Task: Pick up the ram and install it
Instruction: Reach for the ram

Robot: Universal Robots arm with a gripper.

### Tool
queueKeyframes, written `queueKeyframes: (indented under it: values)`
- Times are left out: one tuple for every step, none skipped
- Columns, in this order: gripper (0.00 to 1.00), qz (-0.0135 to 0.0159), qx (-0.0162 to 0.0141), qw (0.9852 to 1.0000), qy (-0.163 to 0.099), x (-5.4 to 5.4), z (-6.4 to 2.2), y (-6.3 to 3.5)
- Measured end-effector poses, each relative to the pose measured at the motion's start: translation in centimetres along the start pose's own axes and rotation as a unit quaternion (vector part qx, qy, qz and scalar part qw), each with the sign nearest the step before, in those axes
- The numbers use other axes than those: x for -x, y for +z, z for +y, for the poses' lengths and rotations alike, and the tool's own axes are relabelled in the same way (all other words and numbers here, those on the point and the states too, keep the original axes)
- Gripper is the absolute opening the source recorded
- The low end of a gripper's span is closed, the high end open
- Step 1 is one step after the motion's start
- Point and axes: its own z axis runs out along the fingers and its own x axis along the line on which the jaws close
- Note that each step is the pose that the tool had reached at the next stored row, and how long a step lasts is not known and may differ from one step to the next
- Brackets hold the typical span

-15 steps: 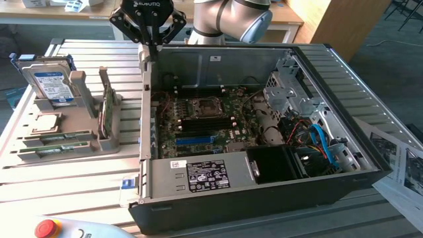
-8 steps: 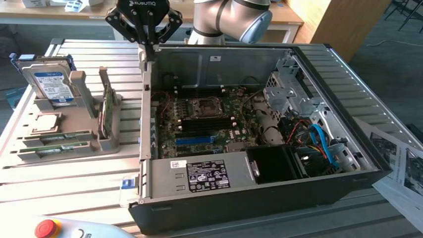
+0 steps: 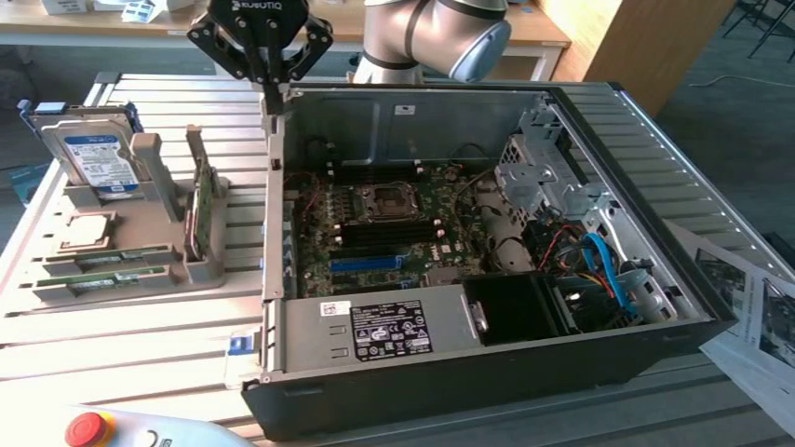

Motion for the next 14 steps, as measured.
queueKeyframes:
  values:
    - [0.10,0.0000,0.0000,1.0000,0.000,-0.1,0.00,0.00]
    - [0.10,0.0000,0.0000,1.0000,0.000,-0.2,0.00,0.00]
    - [0.10,-0.0001,0.0000,1.0000,0.000,-0.3,0.01,0.00]
    - [0.10,-0.0001,0.0000,1.0000,0.000,-0.4,0.01,0.00]
    - [0.10,0.0000,0.0000,1.0000,0.000,-0.6,0.02,-0.01]
    - [0.10,0.0000,0.0000,1.0000,0.000,-0.7,0.03,-0.01]
    - [0.10,0.0000,0.0000,1.0000,0.000,-0.8,0.04,-0.01]
    - [0.10,-0.0001,0.0000,1.0000,0.000,-0.9,0.05,-0.01]
    - [0.10,0.0000,0.0000,1.0000,0.000,-1.0,0.06,-0.02]
    - [0.10,0.0000,0.0000,1.0000,0.000,-1.1,0.07,-0.02]
    - [0.10,0.0000,0.0000,1.0000,0.000,-1.2,0.07,-0.02]
    - [0.10,0.0000,0.0000,1.0000,0.000,-1.3,0.07,-0.03]
    - [0.10,0.0000,0.0000,1.0000,0.000,-1.4,0.07,-0.03]
    - [0.10,0.0000,0.0000,1.0000,0.000,-1.6,0.08,-0.03]
